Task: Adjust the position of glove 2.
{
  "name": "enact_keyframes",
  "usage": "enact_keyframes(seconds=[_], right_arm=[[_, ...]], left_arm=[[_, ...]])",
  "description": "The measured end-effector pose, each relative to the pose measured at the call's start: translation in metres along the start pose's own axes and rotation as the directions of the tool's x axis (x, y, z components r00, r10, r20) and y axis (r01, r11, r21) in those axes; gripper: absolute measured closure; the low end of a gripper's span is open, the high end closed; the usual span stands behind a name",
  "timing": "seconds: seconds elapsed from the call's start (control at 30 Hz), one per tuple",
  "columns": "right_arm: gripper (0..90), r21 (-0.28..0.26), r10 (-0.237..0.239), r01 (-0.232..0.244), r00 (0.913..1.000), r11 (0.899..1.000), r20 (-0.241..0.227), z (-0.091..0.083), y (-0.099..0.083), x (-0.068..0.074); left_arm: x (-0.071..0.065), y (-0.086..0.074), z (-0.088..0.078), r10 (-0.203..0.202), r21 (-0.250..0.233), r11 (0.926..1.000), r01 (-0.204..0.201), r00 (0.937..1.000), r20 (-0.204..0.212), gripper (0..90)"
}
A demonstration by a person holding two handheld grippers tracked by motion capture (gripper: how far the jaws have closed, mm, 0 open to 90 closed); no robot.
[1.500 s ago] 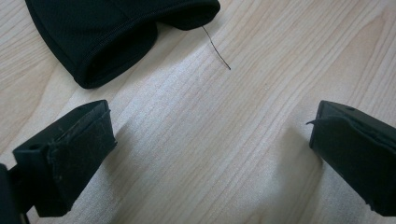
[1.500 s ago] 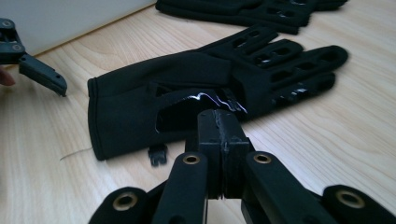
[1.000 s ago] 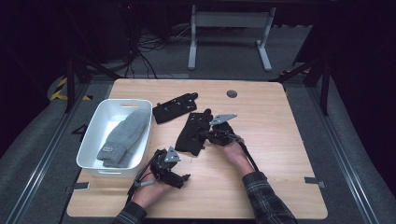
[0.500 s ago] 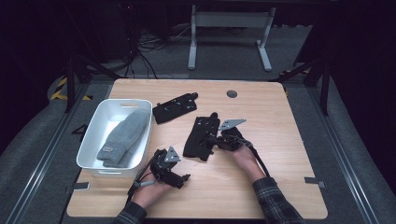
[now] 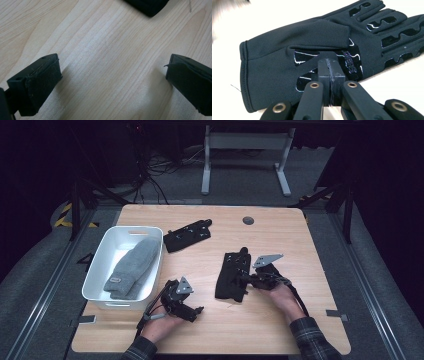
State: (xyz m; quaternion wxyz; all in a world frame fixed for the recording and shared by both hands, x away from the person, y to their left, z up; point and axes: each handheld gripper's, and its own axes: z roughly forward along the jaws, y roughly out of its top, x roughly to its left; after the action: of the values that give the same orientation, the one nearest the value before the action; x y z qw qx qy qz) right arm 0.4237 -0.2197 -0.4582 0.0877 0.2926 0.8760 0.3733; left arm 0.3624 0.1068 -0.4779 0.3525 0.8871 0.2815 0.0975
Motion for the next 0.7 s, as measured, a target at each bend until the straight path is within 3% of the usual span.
enact_keyframes(seconds=[0.23,0.5,0.7], right_arm=[[90.0,0.028,0.005,-0.006,0.9993,1.0,0.038,-0.028,-0.023,-0.005],[90.0,0.031,0.056,-0.059,0.9955,0.998,0.076,-0.057,-0.048,-0.019],[90.0,0.029,0.083,-0.088,0.9863,0.996,0.143,-0.073,-0.057,-0.031]], left_arm=[[0.0,0.0,0.0,-0.001,-0.006,1.0,0.001,1.0,-0.004,0.3],[0.0,0.0,0.0,-0.001,-0.007,1.0,0.001,1.0,-0.005,0.3],[0.0,0.0,0.0,-0.002,-0.007,1.0,0.002,1.0,-0.005,0.3]])
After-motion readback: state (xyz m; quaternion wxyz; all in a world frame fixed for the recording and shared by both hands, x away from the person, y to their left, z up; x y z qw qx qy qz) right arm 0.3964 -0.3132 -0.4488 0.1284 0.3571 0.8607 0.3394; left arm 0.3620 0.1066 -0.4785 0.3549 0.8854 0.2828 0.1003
